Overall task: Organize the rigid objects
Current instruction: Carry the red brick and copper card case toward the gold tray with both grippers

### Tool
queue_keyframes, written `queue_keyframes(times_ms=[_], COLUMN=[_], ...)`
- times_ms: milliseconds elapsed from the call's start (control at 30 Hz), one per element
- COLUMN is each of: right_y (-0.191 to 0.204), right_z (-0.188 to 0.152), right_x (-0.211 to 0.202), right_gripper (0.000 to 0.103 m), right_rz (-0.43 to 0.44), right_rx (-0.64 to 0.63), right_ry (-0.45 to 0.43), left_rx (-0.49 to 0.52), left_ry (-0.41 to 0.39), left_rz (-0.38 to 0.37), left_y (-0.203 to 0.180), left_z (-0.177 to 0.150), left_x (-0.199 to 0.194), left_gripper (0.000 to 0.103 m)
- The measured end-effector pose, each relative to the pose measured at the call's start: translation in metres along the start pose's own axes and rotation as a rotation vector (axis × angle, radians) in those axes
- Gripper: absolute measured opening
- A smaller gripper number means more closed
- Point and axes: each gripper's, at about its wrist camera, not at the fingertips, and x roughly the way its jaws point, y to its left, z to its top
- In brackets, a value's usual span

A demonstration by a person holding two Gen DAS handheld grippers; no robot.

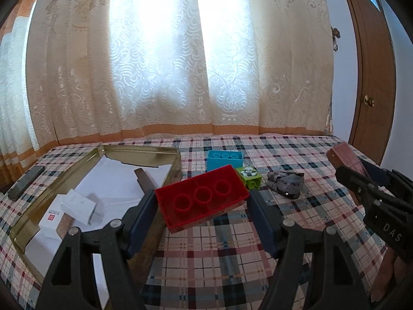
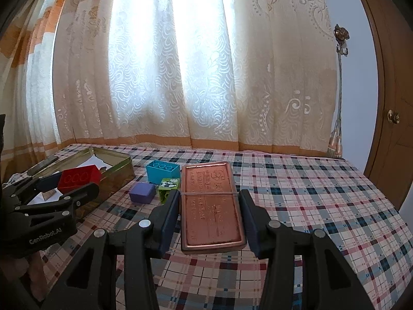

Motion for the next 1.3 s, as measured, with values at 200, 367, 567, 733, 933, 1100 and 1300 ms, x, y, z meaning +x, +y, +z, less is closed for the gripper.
queue_keyframes(times_ms=[200, 367, 567, 733, 933, 1100, 1300], right_y=[0.006, 0.012, 0.019, 0.026, 0.036, 0.046, 0.062], right_z=[-0.001, -0.001, -0.001, -0.002, -0.003, -0.003, -0.003], right_x=[-0.004, -0.005, -0.007, -0.009, -0.012, -0.015, -0.015], right_gripper=[0.049, 0.049, 0.049, 0.049, 0.049, 0.049, 0.049], right_rz=[0.008, 0.020, 0.038, 0.054, 0.071, 0.088, 0.113], right_rx=[-0.006, -0.009, -0.010, -0.014, -0.020, -0.026, -0.041], right_ry=[-0.014, -0.024, -0.034, -0.050, -0.062, -0.072, -0.075], left_rx=[-0.006, -0.012, -0.002, -0.022, -0.033, -0.034, -0.050], left_ry=[-0.017, -0.034, -0.060, -0.068, -0.082, -0.094, -0.092], left_rz=[0.008, 0.016, 0.033, 0.034, 0.053, 0.062, 0.065], left_y=[0.004, 0.009, 0.011, 0.020, 0.033, 0.038, 0.046], left_z=[-0.002, -0.004, -0.006, -0.007, -0.012, -0.014, -0.015], left_x=[-0.007, -0.014, -0.023, -0.026, -0.038, -0.042, -0.045], left_gripper=[0.072, 0.072, 0.072, 0.072, 0.072, 0.072, 0.072])
